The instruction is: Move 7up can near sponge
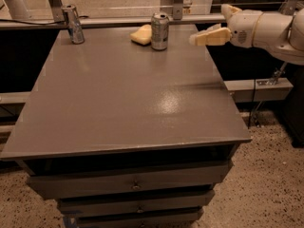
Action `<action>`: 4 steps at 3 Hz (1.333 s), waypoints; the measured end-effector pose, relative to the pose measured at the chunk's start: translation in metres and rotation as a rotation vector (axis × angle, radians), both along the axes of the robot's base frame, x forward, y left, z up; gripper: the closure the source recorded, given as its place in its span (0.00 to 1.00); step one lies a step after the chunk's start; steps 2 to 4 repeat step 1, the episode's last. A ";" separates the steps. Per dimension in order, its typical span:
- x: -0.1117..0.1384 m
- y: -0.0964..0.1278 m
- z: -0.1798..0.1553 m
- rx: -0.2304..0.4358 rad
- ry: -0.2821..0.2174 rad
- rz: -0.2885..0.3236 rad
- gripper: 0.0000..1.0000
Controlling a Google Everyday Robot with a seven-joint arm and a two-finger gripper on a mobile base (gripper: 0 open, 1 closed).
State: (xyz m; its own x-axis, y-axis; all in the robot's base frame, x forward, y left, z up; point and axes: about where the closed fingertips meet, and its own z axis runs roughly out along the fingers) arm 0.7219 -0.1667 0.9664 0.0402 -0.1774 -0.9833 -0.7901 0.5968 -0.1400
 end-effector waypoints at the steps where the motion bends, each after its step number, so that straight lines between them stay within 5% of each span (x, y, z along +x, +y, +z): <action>1: -0.020 0.010 -0.006 -0.012 0.023 0.085 0.00; 4: -0.020 0.010 -0.006 -0.012 0.023 0.085 0.00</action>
Offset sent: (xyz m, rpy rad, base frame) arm 0.0000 0.0000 0.0000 0.0000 0.0000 0.0000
